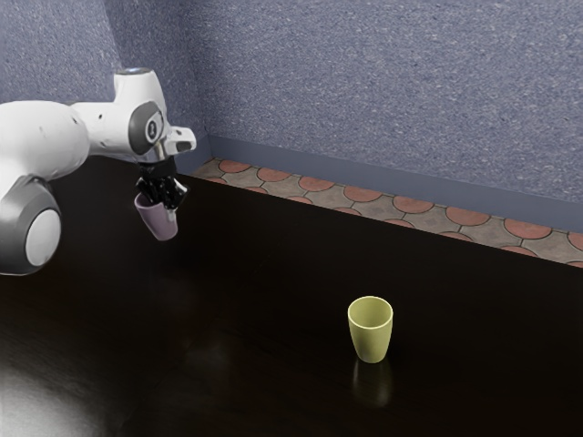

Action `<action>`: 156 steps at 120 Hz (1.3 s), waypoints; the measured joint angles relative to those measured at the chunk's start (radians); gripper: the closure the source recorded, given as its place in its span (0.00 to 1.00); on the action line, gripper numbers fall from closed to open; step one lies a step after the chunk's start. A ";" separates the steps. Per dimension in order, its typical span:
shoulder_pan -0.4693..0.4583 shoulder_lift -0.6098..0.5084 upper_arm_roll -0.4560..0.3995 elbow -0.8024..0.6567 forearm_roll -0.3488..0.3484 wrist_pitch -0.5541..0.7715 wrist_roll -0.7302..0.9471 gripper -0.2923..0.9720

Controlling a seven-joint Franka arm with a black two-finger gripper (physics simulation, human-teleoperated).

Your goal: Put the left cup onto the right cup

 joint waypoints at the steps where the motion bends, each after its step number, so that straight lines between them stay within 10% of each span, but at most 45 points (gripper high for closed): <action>1: -0.003 -0.003 0.000 0.000 0.000 0.000 0.000 0.83; 60: -0.119 -0.057 0.001 0.006 0.005 -0.001 -0.014 0.84; 156: -0.120 -0.070 -0.271 0.037 0.159 -0.058 -0.201 0.84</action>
